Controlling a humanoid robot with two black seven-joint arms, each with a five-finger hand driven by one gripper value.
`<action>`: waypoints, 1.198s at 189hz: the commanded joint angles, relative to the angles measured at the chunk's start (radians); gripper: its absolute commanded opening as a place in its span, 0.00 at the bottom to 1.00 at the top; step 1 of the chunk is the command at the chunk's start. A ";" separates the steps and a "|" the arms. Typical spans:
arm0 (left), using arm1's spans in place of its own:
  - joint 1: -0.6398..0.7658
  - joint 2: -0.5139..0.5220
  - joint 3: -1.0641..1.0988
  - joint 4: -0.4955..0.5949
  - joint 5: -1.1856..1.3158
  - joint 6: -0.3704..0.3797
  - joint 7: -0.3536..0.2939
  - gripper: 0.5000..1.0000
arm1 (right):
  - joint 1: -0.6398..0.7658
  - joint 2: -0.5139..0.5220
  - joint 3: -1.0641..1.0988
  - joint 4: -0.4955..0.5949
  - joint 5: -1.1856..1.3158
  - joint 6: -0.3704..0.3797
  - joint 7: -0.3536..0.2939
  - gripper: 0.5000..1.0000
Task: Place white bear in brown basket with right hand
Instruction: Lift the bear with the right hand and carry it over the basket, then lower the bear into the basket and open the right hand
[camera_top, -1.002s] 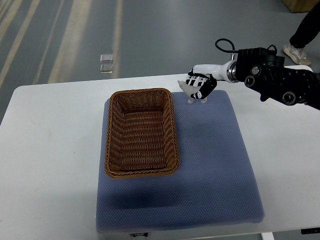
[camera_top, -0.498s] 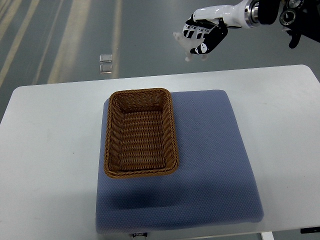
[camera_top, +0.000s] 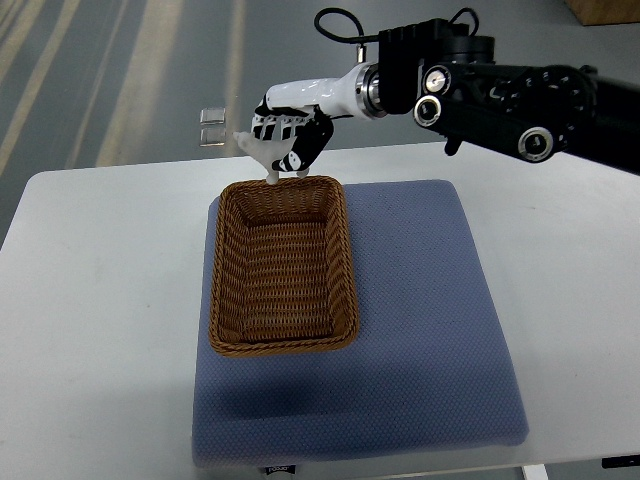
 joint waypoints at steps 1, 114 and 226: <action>0.000 0.000 0.000 0.001 0.000 0.000 0.000 1.00 | -0.043 0.075 -0.010 -0.042 -0.002 -0.004 -0.001 0.00; 0.000 0.000 0.000 0.003 0.000 0.000 0.000 1.00 | -0.253 0.143 -0.010 -0.135 -0.017 -0.084 -0.001 0.02; 0.000 0.000 -0.001 0.003 0.000 0.000 0.000 1.00 | -0.256 0.143 0.007 -0.140 -0.002 -0.086 -0.001 0.79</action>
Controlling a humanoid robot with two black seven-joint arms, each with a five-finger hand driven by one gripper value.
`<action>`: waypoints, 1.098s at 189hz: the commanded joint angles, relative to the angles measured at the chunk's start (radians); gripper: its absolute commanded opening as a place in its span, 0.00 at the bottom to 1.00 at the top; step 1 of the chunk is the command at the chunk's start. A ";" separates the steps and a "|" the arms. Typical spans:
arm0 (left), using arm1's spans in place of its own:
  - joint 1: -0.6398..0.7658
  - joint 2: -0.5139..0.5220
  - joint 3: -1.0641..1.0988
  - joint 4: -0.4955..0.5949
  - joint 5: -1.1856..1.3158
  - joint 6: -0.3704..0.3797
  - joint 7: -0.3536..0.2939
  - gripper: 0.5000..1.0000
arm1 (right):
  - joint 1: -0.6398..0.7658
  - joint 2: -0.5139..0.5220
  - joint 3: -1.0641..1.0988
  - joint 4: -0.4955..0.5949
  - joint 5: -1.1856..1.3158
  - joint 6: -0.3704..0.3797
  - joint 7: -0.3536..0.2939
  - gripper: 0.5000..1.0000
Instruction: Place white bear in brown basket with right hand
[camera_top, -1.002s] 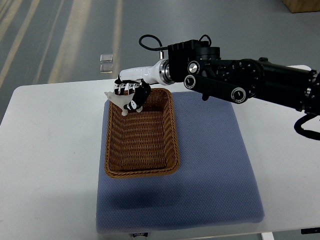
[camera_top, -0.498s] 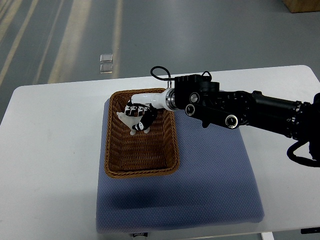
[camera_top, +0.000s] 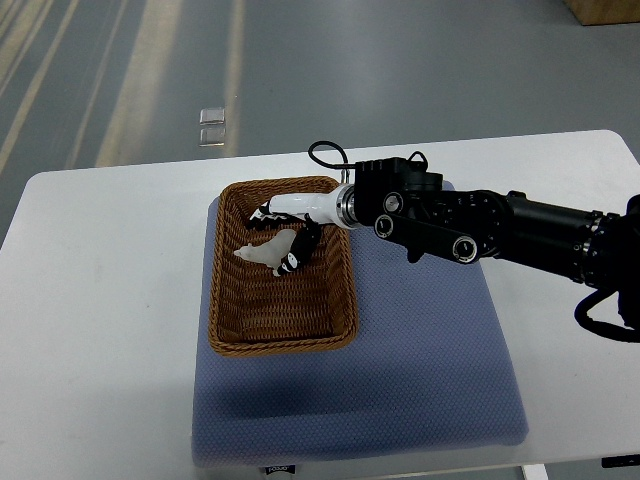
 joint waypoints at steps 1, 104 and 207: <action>-0.001 0.000 0.000 0.000 0.000 0.000 0.000 1.00 | 0.012 0.000 0.010 0.000 0.007 0.000 0.000 0.79; -0.001 0.000 0.002 -0.003 0.002 0.000 0.000 1.00 | -0.147 -0.175 0.640 -0.003 0.120 -0.020 0.031 0.79; -0.001 0.000 0.002 -0.009 0.002 0.000 0.002 1.00 | -0.552 -0.064 1.139 -0.026 0.826 -0.053 0.126 0.84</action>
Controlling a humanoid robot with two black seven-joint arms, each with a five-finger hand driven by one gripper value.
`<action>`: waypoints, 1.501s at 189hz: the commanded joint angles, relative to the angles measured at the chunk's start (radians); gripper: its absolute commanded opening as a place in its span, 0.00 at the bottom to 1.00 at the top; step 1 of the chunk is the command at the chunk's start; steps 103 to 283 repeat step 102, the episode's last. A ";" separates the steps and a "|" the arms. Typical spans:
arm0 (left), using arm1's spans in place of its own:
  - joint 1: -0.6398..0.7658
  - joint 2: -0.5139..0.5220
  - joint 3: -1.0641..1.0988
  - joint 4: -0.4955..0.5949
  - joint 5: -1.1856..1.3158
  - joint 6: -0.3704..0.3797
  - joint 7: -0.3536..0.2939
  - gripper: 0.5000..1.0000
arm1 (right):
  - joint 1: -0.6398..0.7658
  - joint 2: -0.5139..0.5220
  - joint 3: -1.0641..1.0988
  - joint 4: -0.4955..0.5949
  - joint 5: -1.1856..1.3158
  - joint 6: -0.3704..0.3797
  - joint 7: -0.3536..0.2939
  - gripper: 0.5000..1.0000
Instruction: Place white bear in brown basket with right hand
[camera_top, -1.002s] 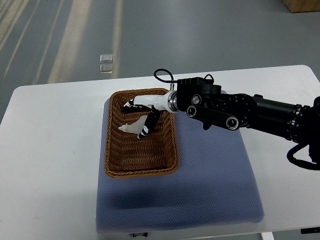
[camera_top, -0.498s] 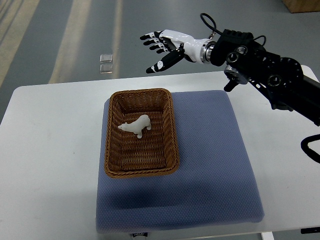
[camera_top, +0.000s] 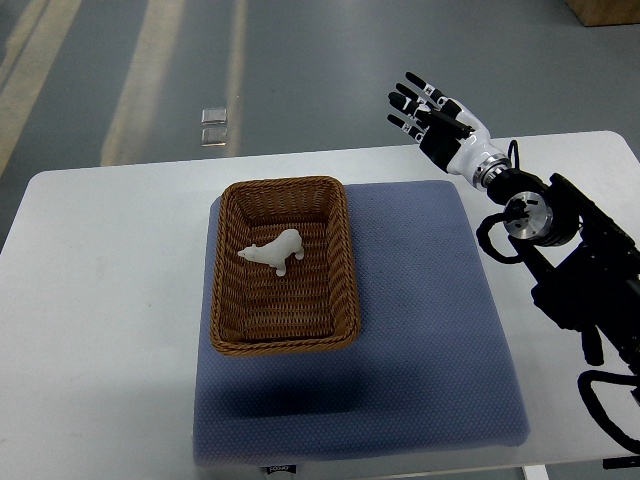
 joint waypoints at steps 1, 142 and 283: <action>0.000 0.000 0.000 -0.001 0.000 0.000 0.000 1.00 | -0.023 0.003 0.006 -0.014 0.169 0.007 0.027 0.84; 0.000 0.000 0.000 -0.001 0.000 0.000 0.000 1.00 | -0.028 0.017 0.006 -0.035 0.259 0.013 0.036 0.85; 0.000 0.000 0.000 -0.001 0.000 0.000 0.000 1.00 | -0.028 0.017 0.006 -0.035 0.259 0.013 0.036 0.85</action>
